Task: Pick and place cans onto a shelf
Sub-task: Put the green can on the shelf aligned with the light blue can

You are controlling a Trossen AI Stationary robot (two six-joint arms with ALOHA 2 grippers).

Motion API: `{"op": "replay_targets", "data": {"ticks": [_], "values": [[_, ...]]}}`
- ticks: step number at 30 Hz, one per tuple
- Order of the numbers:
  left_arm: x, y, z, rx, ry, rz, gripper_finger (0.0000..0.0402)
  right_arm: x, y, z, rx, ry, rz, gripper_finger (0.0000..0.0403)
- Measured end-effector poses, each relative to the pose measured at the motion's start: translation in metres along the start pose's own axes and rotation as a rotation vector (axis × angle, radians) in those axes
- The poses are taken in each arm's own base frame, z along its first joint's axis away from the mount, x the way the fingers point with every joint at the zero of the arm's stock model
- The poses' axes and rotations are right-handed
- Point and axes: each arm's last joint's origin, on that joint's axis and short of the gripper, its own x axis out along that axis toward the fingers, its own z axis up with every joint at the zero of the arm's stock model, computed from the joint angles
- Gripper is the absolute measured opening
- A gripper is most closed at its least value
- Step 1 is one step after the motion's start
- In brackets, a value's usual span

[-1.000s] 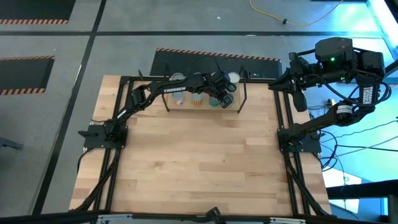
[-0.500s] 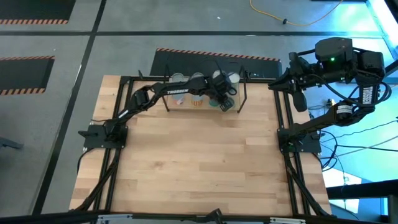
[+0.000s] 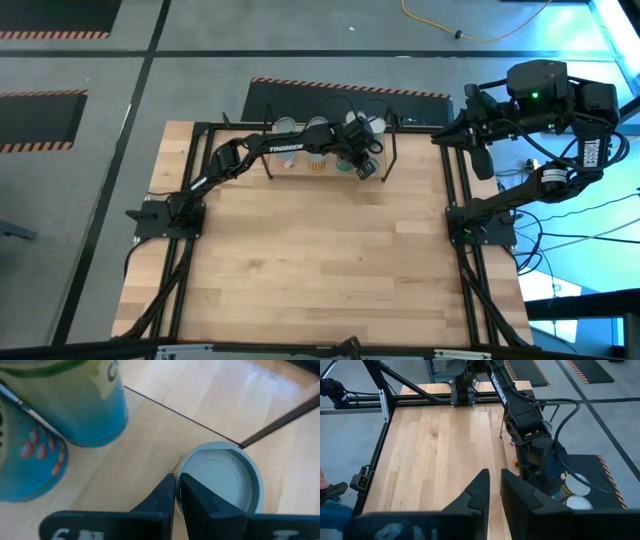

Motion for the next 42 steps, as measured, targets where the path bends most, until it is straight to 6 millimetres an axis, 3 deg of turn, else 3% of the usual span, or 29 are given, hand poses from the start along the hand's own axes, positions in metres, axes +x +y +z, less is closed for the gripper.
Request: {"op": "replay_targets", "data": {"ticks": [17, 32, 38, 42], "values": [[-0.004, -0.010, 0.002, 0.086, -0.021, 0.035, 0.0009, 0.000, 0.000, 0.000, 0.000, 0.000, 0.000, 0.0049], [-0.007, -0.007, 0.003, 0.083, -0.025, 0.042, 0.0052, 0.000, 0.000, 0.000, 0.000, 0.000, 0.000, 0.0049], [-0.035, -0.016, 0.030, 0.086, -0.104, 0.017, 0.0050, 0.000, 0.000, 0.000, 0.003, 0.000, 0.000, 0.0049], [-0.075, -0.031, 0.057, 0.127, -0.149, 0.000, 0.0052, 0.000, 0.000, 0.000, 0.000, 0.000, -0.001, 0.0049]]}}
